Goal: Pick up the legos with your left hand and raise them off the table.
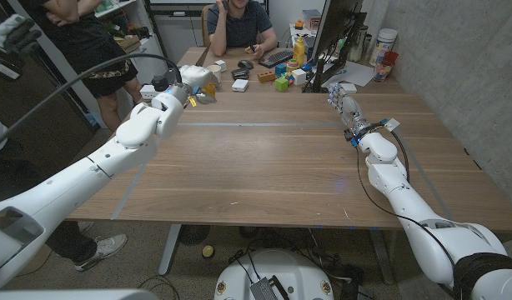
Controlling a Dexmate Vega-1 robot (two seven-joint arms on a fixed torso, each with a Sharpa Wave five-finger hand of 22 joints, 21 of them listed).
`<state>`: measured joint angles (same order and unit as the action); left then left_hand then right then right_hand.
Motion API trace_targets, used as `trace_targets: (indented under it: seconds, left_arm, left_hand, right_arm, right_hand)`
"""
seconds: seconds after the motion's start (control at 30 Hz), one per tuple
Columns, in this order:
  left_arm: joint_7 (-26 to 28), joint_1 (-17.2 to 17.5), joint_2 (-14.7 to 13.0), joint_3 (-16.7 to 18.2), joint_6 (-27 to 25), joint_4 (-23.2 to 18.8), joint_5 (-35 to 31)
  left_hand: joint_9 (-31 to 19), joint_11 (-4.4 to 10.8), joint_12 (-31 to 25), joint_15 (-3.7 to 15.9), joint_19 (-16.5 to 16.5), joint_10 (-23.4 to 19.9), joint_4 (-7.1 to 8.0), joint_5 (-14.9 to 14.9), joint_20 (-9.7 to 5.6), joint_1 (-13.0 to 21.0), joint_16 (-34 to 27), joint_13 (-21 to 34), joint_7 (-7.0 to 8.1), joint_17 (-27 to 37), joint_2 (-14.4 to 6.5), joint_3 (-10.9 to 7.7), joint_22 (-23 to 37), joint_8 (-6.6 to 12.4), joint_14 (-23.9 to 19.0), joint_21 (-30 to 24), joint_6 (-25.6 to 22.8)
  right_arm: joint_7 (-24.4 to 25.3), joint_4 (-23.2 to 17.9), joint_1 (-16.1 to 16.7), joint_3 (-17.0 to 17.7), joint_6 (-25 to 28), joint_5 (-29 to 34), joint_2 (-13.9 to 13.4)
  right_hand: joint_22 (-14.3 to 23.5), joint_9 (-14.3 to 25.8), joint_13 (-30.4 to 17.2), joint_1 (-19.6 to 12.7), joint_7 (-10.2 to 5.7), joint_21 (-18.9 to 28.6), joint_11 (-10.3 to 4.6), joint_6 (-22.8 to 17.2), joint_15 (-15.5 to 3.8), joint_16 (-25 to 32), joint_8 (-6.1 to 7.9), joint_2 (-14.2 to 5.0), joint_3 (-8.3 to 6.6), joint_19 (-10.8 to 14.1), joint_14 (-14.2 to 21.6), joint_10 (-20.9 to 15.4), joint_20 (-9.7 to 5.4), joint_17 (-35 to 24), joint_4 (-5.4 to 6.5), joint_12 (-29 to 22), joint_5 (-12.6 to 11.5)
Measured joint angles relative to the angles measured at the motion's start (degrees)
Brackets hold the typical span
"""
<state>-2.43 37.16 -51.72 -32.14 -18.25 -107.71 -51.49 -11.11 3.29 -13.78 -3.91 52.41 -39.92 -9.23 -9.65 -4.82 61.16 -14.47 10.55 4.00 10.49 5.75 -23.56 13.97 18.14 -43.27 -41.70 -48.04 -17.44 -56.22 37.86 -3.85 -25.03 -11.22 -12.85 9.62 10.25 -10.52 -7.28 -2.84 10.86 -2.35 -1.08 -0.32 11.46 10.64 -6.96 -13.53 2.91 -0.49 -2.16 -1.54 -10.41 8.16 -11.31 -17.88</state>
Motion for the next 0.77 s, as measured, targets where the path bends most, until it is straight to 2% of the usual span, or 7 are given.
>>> trace_targets:
  seconds: [0.07,0.77]
  left_arm:
    - [0.0,0.2,0.0,0.2,-0.1,-0.3,-0.1]
    - [0.1,1.5,-0.1,1.4,-0.4,-1.8,-0.7]
  left_hand:
    - [0.0,-0.1,0.1,-0.31,0.6,-0.1,0.0,0.0,-0.6,-0.1,0.0,0.0,0.0,0.0,-0.1,0.0,0.0,-0.01,-0.3,0.0,0.0]
    - [0.0,0.0,0.8,-0.89,0.6,-0.4,0.0,0.0,-0.6,-0.6,0.7,-0.1,-0.19,0.1,-0.6,0.0,-0.1,-0.9,-0.9,-1.1,-0.6]
  right_arm:
    - [0.0,-0.2,0.1,0.0,0.0,0.0,0.0]
    - [0.3,-2.2,1.5,0.0,0.2,-0.5,-0.3]
  right_hand:
    - [0.0,0.0,0.0,0.0,-0.02,0.0,0.0,0.0,0.0,0.0,0.0,-0.01,0.0,0.0,0.0,0.0,0.0,0.0,0.0,0.0,0.0]
    - [0.0,0.0,0.0,-0.5,0.17,0.0,0.0,-0.2,0.0,0.0,0.0,0.01,-0.17,0.3,0.0,0.0,-0.31,0.0,-0.17,0.0,0.0]
